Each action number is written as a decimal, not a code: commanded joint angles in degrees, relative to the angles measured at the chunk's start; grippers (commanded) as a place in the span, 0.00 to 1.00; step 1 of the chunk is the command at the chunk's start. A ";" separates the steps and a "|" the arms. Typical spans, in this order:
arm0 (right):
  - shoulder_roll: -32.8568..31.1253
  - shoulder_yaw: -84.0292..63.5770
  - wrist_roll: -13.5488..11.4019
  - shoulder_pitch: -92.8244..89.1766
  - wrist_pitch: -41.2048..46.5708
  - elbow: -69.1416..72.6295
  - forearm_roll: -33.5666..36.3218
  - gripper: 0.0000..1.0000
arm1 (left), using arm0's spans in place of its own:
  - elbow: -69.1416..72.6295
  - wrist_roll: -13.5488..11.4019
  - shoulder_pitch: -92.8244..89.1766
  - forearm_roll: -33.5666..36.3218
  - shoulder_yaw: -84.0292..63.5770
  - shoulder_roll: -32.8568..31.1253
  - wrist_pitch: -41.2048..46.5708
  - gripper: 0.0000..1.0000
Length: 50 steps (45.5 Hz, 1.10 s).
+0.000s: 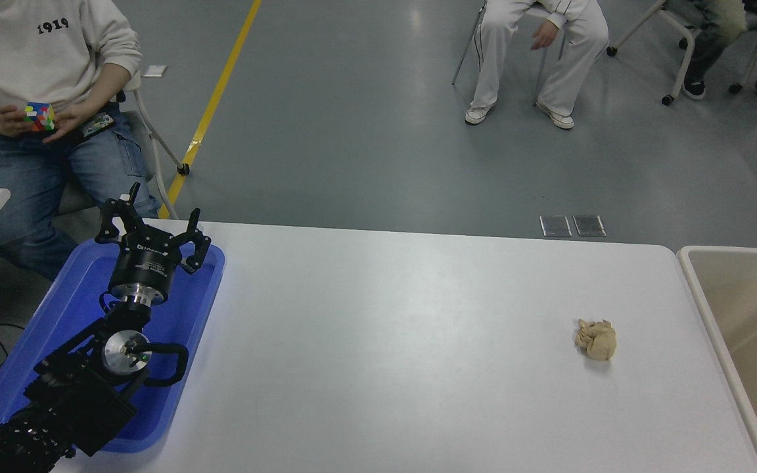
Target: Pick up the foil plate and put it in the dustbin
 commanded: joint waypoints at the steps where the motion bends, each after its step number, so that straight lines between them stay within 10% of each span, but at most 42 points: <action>1: -2.47 13.53 0.08 -16.81 0.00 -4.35 1.26 0.00 | 0.00 0.00 0.00 -0.01 0.00 0.02 0.00 1.00; 24: 5.08 36.74 0.08 -50.21 -32.86 -10.85 15.50 0.00 | 0.00 0.00 0.00 -0.01 0.00 -0.07 0.00 1.00; 50: 28.29 63.46 0.43 -78.69 -41.57 -45.12 17.88 0.00 | 0.00 0.00 0.00 -0.01 0.00 0.02 0.00 1.00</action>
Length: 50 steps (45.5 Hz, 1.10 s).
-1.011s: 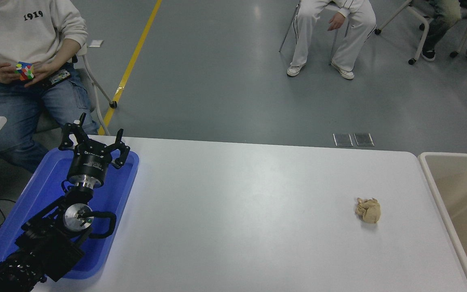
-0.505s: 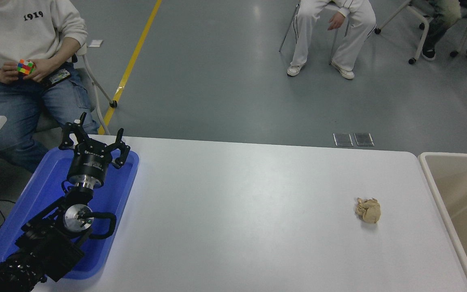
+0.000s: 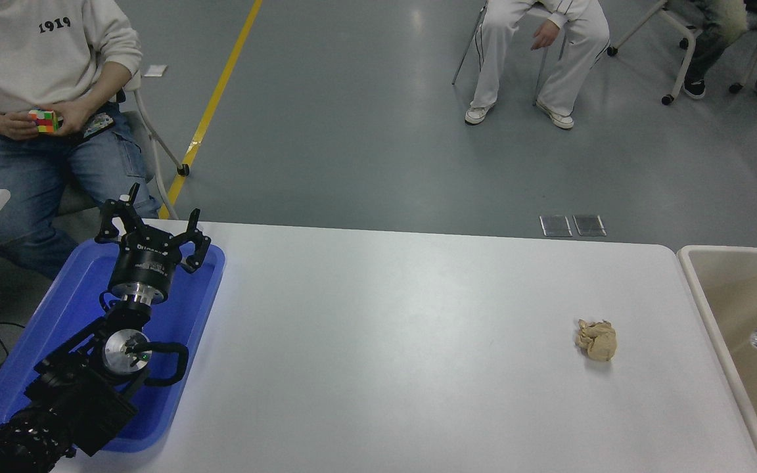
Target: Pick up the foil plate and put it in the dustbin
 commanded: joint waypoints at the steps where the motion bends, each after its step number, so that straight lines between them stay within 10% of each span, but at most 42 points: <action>1: 9.31 11.79 0.24 -11.47 -5.32 -15.28 0.82 0.00 | 0.00 0.00 0.00 0.00 0.00 0.02 0.00 1.00; 40: 14.32 12.06 0.24 -15.96 -15.96 -19.68 0.82 0.00 | 0.00 0.00 0.00 0.00 0.00 0.02 0.00 1.00; 47: 13.80 11.88 0.24 -15.69 -16.31 -19.68 0.73 0.74 | 0.00 0.00 0.00 0.00 0.00 -0.07 0.00 1.00; 50: 13.79 12.05 0.24 -15.52 -16.58 -19.68 0.73 0.83 | 0.00 0.00 0.00 0.00 0.00 -0.07 0.00 1.00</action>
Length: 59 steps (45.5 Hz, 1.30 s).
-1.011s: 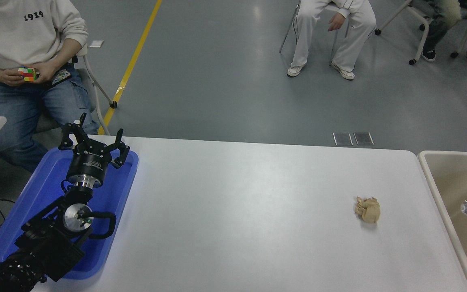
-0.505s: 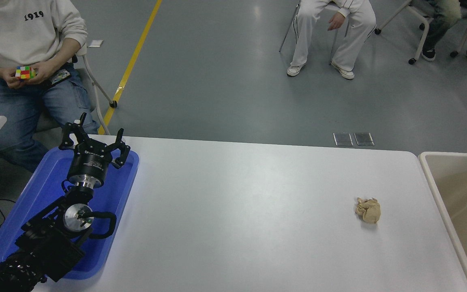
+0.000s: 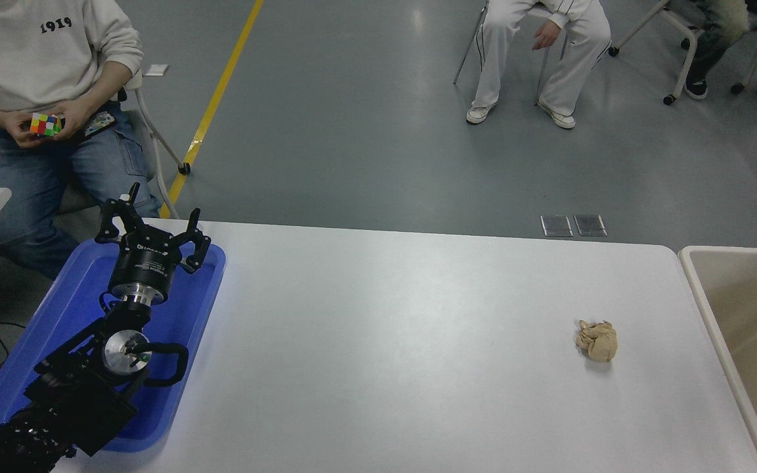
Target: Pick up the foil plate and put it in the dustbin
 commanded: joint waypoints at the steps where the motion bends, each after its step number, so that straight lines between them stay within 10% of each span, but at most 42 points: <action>1: -0.12 -0.07 -0.02 0.16 -0.95 -0.09 0.04 0.83 | 0.00 0.00 0.00 0.00 0.00 -0.05 0.00 1.00; 41: -9.96 -1.82 -0.02 5.78 -0.16 19.93 0.04 0.99 | 0.00 0.00 0.00 0.00 0.00 -0.05 0.00 1.00; 59: -15.24 -35.03 -0.02 30.64 8.09 45.08 0.13 1.00 | 0.00 0.09 -0.09 0.00 0.00 -0.05 0.00 1.00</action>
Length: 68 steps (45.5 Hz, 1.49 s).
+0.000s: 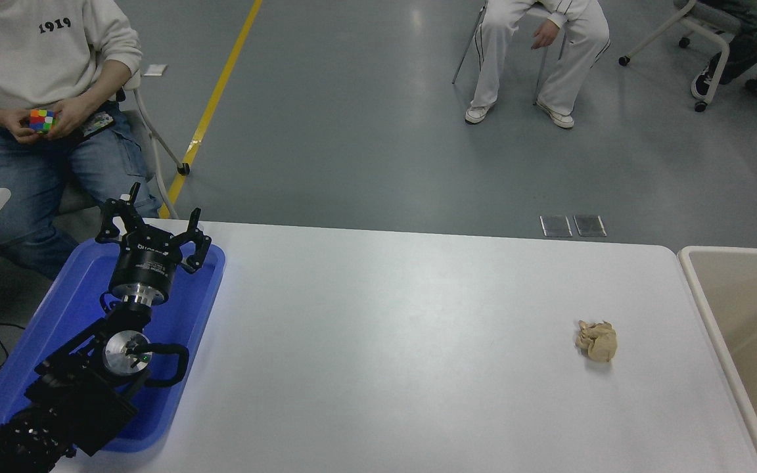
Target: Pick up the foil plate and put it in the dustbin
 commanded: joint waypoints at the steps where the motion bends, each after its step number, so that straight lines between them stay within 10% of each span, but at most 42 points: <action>1: -2.79 -20.68 0.00 17.49 7.01 13.25 0.00 1.00 | 0.00 0.09 -0.08 0.00 0.00 -0.01 0.00 1.00; 48: 16.10 -46.45 -0.09 62.94 49.82 25.47 0.00 1.00 | 0.00 0.09 -0.08 0.00 0.00 -0.01 0.00 1.00; 68: 22.70 -40.74 0.00 70.85 50.44 27.49 0.00 1.00 | 0.00 0.09 -0.08 0.08 0.00 -0.01 0.00 1.00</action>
